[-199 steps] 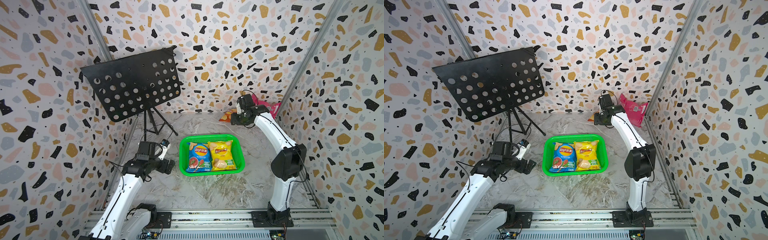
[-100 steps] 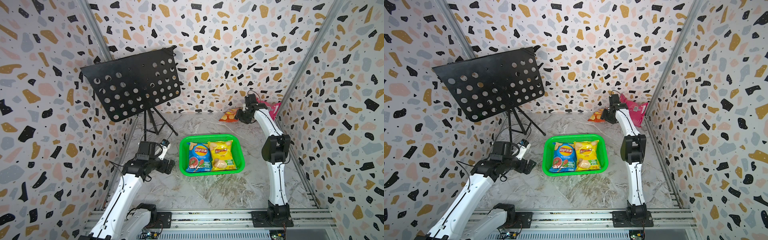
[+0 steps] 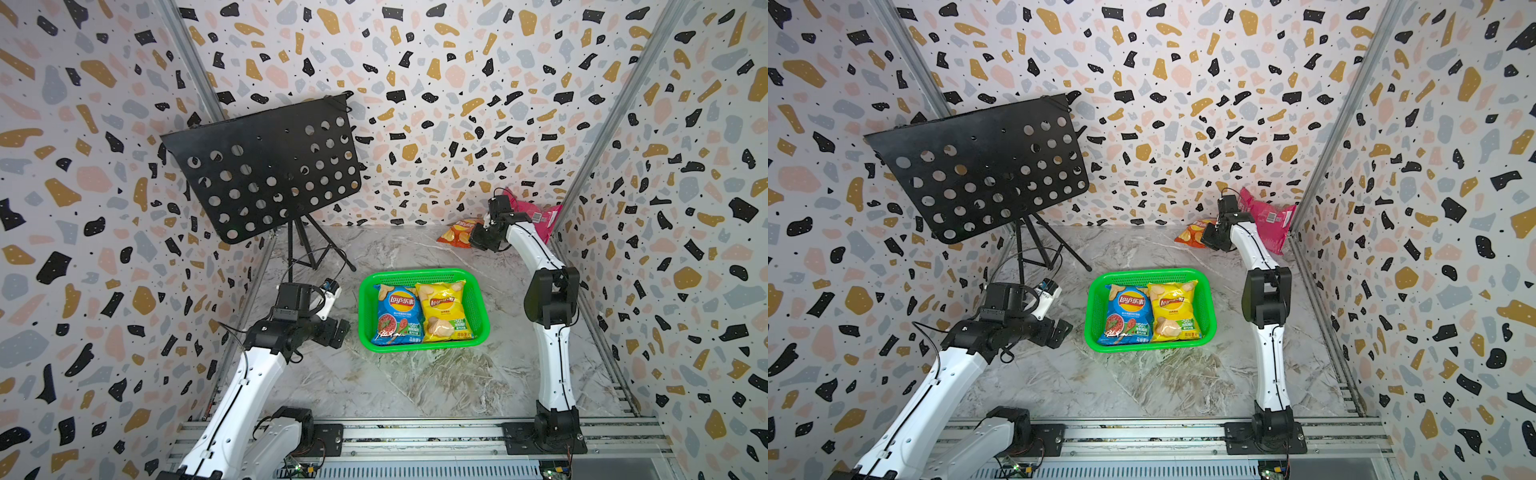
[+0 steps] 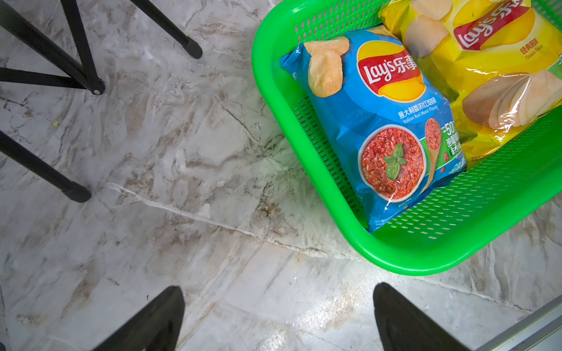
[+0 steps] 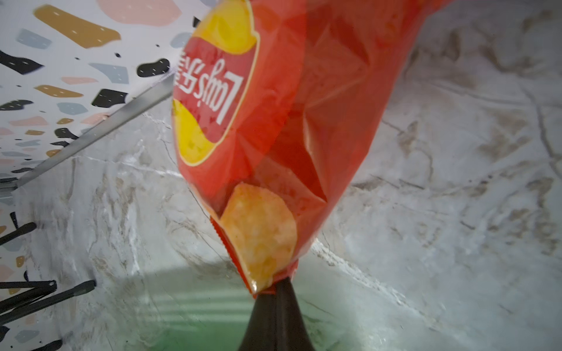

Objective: Put the potato chips into the basket
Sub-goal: Move the potato chip to the center of the board.

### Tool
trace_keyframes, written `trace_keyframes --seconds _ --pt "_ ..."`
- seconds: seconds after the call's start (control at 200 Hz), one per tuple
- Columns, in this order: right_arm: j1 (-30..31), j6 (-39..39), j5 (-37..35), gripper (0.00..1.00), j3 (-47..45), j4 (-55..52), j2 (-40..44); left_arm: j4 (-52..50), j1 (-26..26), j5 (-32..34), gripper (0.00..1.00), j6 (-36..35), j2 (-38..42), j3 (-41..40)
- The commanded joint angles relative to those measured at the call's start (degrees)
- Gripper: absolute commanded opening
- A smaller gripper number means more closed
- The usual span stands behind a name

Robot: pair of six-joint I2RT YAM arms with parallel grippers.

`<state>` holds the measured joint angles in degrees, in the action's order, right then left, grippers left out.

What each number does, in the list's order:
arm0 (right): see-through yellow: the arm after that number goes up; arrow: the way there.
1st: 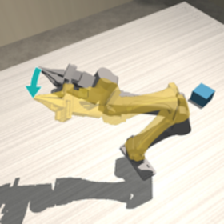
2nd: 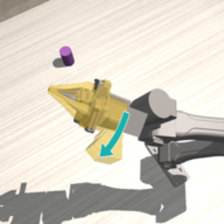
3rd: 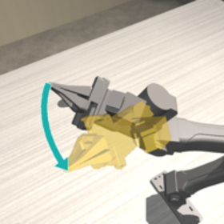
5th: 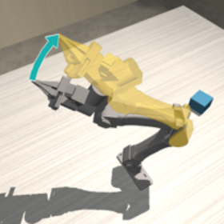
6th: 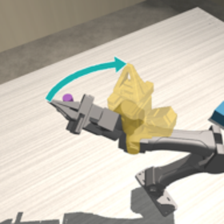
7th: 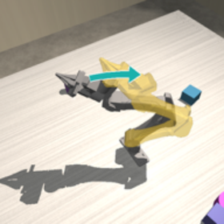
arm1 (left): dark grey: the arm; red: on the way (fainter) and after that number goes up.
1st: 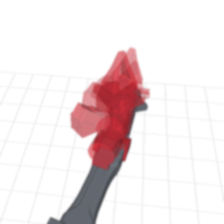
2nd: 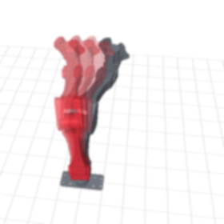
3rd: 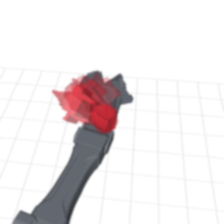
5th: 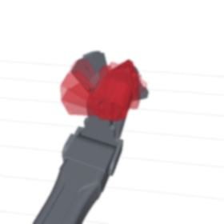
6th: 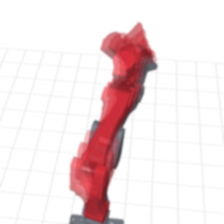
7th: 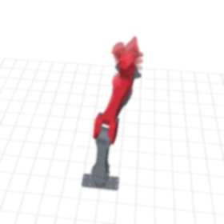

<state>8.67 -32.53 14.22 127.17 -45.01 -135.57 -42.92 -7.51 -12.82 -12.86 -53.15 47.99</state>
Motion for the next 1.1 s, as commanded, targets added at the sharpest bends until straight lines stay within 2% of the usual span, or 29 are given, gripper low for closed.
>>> trace_keyframes --seconds 0.0,0.215,0.461,0.601,0.671,0.726,0.791,0.931,1.096 --pt "-0.15 2.58 -0.42 0.0 -5.86 0.51 9.37 0.03 0.21 -0.45 1.0 -0.54 0.75 -0.66" --pt "-0.21 8.2 -3.83 0.0 -24.02 1.94 21.16 0.12 0.26 -0.52 1.0 -0.62 1.29 -0.76" --pt "-0.38 11.39 -11.87 0.0 -40.0 1.35 30.8 -0.02 0.21 -0.82 1.0 -0.67 1.3 -0.72" --pt "-0.49 11.25 -17.98 0.11 -46.16 1.21 35.22 0.07 0.21 -0.86 1.0 -0.67 1.46 -0.78" --pt "-0.47 10.66 -22.36 0.24 -48.41 1.51 38.56 0.07 0.21 -0.87 1.0 -0.63 1.41 -0.71" --pt "-0.46 10.9 -23.31 0.37 -49.29 2.03 41.18 0.02 0.26 -0.74 1.0 -0.67 1.44 -0.68" --pt "-0.53 11.47 -22.38 0.47 -48.31 1.67 42.97 0.08 0.21 -0.67 1.0 -0.66 1.45 -0.75" --pt "-0.49 11.51 -19.06 0.49 -42.76 -0.8 42.27 0.04 0.21 -0.76 1.0 -0.63 1.43 -0.79" --pt "-0.43 11.88 -18.15 0.53 -37.34 -2.65 37.06 0.03 0.21 -0.72 1.0 -0.65 1.37 -0.75"
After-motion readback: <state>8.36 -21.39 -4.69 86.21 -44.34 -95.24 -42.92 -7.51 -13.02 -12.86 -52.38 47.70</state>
